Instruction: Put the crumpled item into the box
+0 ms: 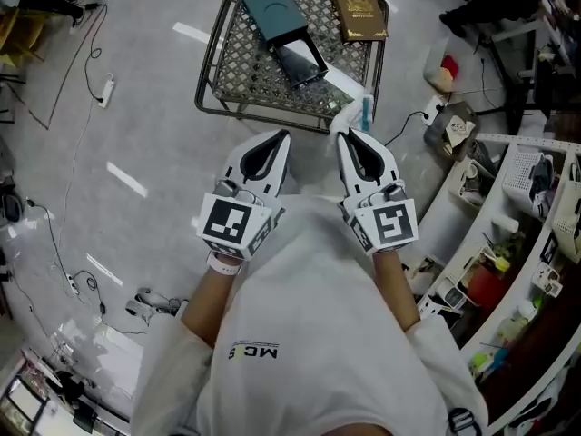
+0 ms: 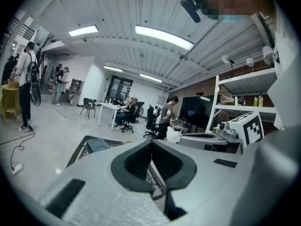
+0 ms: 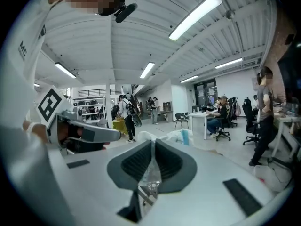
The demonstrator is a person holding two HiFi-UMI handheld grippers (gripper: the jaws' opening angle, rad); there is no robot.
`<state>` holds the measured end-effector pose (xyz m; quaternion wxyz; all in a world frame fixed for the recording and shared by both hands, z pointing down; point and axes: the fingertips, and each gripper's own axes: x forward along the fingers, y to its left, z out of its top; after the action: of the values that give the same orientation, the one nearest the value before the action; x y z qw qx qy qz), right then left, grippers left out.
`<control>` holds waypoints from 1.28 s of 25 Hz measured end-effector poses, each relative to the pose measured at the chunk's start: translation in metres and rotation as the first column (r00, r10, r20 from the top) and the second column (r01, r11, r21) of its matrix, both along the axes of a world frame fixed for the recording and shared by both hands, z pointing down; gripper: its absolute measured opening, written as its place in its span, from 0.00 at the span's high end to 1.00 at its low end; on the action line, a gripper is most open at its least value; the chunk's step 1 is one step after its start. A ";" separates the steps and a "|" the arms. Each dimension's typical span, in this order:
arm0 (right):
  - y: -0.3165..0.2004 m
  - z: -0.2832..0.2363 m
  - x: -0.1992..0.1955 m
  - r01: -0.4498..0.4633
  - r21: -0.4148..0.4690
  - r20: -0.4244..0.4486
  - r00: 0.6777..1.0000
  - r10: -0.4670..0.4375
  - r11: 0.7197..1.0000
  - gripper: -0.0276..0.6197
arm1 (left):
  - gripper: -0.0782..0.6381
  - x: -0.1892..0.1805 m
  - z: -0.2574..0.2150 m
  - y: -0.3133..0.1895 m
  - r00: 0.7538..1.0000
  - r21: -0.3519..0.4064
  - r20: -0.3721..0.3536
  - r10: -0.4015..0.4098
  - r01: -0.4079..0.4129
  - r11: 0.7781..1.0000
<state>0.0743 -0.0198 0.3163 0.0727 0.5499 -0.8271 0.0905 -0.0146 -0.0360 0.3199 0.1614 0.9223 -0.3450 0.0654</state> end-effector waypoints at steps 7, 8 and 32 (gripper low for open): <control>-0.029 0.032 -0.005 0.034 -0.064 -0.014 0.999 -0.035 0.997 0.90 | 0.86 -0.007 0.021 -0.021 0.999 -0.041 0.004 -0.032 0.032 0.999; -0.034 0.038 -0.003 0.032 -0.079 -0.005 0.999 -0.032 0.996 0.90 | 0.86 -0.007 0.023 -0.025 0.999 -0.045 0.007 -0.039 0.039 0.998; -0.194 0.218 -0.003 0.040 -0.263 0.006 0.999 -0.040 0.964 0.90 | 0.86 -0.001 0.091 -0.096 0.995 -0.180 0.040 -0.086 0.092 0.979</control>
<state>0.0716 -0.2138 0.5339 0.1468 0.5186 -0.8187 0.1981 -0.0158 -0.1321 0.4113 0.2420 0.8863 -0.3810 0.1039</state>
